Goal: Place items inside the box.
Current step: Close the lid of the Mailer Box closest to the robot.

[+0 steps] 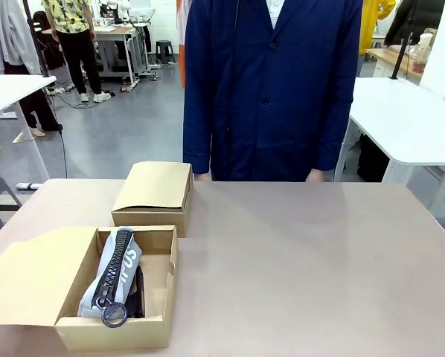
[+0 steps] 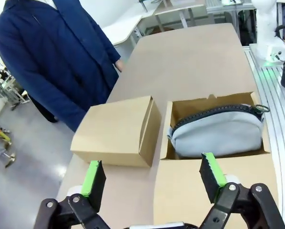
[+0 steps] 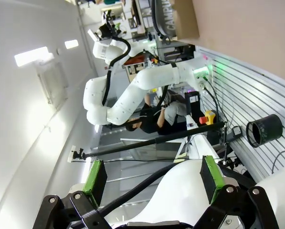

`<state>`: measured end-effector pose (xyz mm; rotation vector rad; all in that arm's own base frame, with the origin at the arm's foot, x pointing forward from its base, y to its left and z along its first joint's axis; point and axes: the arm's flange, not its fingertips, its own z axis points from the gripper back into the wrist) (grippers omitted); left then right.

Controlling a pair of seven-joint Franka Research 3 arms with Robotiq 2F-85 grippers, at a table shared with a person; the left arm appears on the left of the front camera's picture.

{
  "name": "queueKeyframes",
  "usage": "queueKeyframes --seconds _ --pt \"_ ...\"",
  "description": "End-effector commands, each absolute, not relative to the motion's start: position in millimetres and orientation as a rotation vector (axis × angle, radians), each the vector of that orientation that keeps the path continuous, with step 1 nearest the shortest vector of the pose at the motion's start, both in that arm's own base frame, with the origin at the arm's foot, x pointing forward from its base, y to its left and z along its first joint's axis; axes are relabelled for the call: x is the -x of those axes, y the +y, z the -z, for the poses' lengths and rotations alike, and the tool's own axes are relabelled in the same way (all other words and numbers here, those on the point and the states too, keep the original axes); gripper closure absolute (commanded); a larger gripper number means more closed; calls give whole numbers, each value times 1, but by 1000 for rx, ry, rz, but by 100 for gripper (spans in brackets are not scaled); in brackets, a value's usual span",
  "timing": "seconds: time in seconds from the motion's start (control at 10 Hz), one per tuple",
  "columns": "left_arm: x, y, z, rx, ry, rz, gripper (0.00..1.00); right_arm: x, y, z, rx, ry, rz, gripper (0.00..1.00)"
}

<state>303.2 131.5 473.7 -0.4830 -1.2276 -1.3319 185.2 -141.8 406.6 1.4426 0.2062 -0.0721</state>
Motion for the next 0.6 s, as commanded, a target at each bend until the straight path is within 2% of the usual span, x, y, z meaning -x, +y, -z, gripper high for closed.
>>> queueKeyframes --seconds 0.0,0.1,0.2,0.3,0.5 --pt "-335 164 -436 538 -1193 1364 0 -186 -142 -413 -1462 202 89 0" --pt "-344 183 -422 509 -1201 1351 0 -186 -142 -413 -1462 202 89 0" --pt "-351 201 -404 532 -1147 1340 0 -186 -142 -413 -1462 202 89 0" --pt "-355 216 -384 443 -1105 1354 0 -186 -142 -413 -1462 202 89 0" --pt "-358 237 -347 452 -970 1372 0 -186 -142 -413 -1462 202 89 0"
